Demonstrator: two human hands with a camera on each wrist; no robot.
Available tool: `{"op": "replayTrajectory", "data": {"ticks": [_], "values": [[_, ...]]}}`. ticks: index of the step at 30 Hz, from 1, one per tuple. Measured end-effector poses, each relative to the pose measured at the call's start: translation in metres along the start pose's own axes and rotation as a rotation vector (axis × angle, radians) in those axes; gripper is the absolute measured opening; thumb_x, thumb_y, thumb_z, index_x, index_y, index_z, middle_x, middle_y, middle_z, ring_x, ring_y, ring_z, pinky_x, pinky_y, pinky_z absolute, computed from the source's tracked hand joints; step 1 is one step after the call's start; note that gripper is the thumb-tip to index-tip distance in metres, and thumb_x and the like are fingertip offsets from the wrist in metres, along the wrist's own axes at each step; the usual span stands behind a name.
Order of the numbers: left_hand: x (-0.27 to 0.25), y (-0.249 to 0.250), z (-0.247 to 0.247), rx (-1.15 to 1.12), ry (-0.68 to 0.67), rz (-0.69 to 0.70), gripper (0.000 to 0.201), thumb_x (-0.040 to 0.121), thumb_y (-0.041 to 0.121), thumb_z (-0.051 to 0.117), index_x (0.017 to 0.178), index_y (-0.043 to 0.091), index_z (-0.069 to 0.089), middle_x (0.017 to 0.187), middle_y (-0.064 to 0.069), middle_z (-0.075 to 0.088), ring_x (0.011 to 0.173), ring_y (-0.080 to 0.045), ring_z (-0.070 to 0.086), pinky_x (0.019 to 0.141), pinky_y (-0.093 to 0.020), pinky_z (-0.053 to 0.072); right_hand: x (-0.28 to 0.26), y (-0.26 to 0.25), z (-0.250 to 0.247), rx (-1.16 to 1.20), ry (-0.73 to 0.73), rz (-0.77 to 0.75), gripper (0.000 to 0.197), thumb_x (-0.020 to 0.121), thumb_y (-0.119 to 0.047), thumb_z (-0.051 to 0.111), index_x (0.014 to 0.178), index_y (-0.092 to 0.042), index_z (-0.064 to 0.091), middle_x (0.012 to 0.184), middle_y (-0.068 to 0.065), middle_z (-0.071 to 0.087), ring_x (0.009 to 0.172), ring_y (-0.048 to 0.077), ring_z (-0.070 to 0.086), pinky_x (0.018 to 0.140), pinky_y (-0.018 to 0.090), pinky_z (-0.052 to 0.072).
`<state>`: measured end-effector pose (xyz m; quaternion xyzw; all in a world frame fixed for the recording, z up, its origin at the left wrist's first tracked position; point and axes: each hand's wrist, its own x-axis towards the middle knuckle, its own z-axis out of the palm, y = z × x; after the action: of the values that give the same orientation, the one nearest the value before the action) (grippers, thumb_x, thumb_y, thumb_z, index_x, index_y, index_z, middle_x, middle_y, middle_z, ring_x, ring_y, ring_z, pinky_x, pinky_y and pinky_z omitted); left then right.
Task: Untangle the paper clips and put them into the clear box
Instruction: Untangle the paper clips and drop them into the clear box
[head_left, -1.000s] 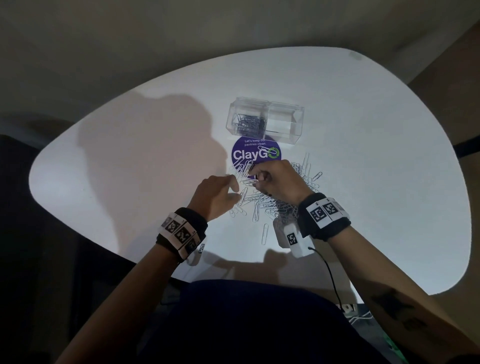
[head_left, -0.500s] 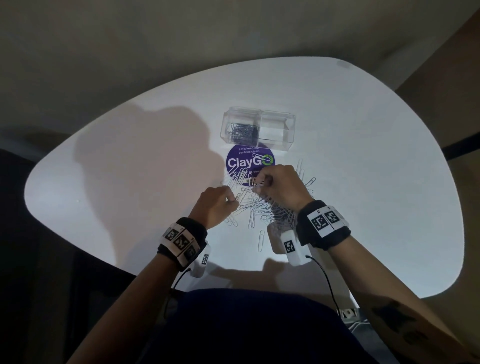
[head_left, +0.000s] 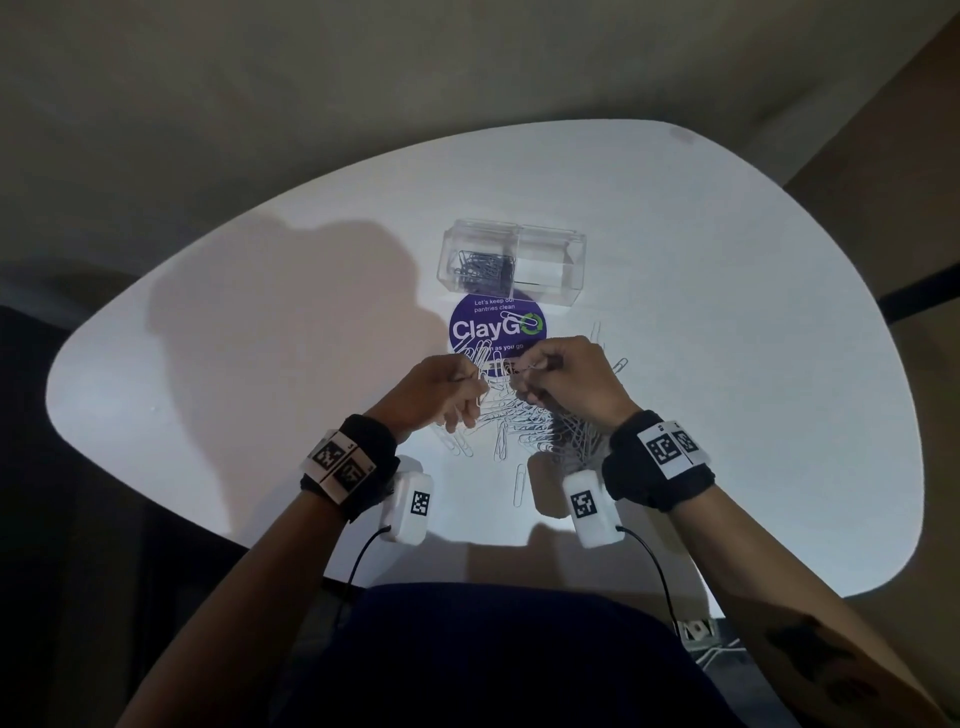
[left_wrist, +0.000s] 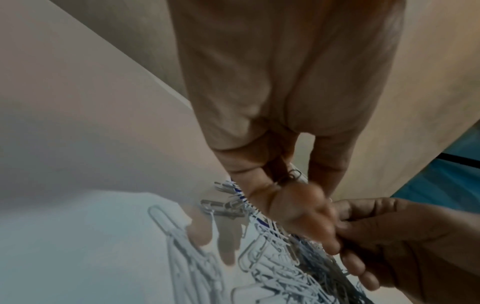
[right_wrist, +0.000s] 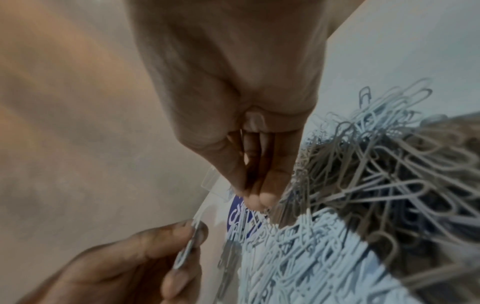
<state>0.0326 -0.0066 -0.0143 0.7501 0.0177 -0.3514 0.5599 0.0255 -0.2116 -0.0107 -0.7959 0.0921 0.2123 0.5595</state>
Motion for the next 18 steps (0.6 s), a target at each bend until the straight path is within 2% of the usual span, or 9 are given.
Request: {"op": "replayTrajectory", "data": {"ticks": [3, 6, 8, 10, 14, 18], "values": [[0.0015, 0.0036, 0.0015, -0.032, -0.031, 0.000, 0.009, 0.091, 0.002, 0.053, 0.083, 0.003, 0.055, 0.077, -0.022, 0.068, 0.075, -0.036, 0.070, 0.055, -0.027, 0.050, -0.0030, -0.0020, -0.0023, 0.134, 0.004, 0.060, 0.007, 0.090, 0.007, 0.060, 0.094, 0.006, 0.065, 0.075, 0.018, 0.070, 0.048, 0.012, 0.061, 0.044, 0.017, 0.045], [0.0048, 0.0013, 0.0011, -0.059, -0.009, -0.031, 0.004, 0.089, -0.001, 0.057, 0.086, -0.003, 0.060, 0.086, -0.026, 0.070, 0.082, -0.036, 0.072, 0.062, -0.031, 0.055, -0.0036, -0.0021, -0.0031, 0.128, -0.015, 0.069, 0.007, 0.090, 0.006, 0.060, 0.094, 0.005, 0.066, 0.073, 0.013, 0.070, 0.052, 0.015, 0.062, 0.045, 0.018, 0.046], [0.0056, 0.0005, 0.0014, -0.080, -0.001, -0.042, 0.004, 0.088, -0.001, 0.062, 0.088, -0.004, 0.062, 0.087, -0.025, 0.071, 0.083, -0.035, 0.072, 0.066, -0.033, 0.056, -0.0038, -0.0017, -0.0032, 0.136, -0.027, 0.074, 0.008, 0.090, 0.007, 0.059, 0.095, 0.006, 0.066, 0.075, 0.018, 0.070, 0.054, 0.017, 0.062, 0.048, 0.020, 0.050], [0.0050, 0.0003, 0.0009, -0.111, 0.005, -0.048, 0.011, 0.087, 0.001, 0.066, 0.091, -0.008, 0.061, 0.089, -0.024, 0.071, 0.084, -0.034, 0.072, 0.067, -0.033, 0.057, -0.0041, -0.0016, -0.0026, 0.133, -0.025, 0.071, 0.008, 0.090, 0.007, 0.058, 0.095, 0.006, 0.065, 0.078, 0.022, 0.070, 0.054, 0.017, 0.062, 0.050, 0.022, 0.052], [0.0038, 0.0017, -0.0001, -0.130, 0.025, -0.054, 0.023, 0.083, 0.002, 0.071, 0.094, -0.015, 0.058, 0.091, -0.024, 0.072, 0.084, -0.032, 0.073, 0.072, -0.035, 0.058, -0.0036, 0.0006, -0.0013, 0.066, 0.003, 0.055, 0.007, 0.091, 0.003, 0.062, 0.096, 0.004, 0.066, 0.080, 0.019, 0.073, 0.055, 0.017, 0.064, 0.053, 0.024, 0.055], [0.0046, -0.0009, -0.0002, -0.125, 0.054, -0.053, 0.021, 0.084, 0.007, 0.071, 0.090, -0.010, 0.061, 0.089, -0.023, 0.072, 0.081, -0.032, 0.073, 0.068, -0.034, 0.059, -0.0026, 0.0030, -0.0002, 0.022, 0.020, 0.036, 0.006, 0.091, 0.000, 0.064, 0.095, 0.003, 0.067, 0.080, 0.017, 0.073, 0.052, 0.013, 0.065, 0.050, 0.020, 0.053]]}}
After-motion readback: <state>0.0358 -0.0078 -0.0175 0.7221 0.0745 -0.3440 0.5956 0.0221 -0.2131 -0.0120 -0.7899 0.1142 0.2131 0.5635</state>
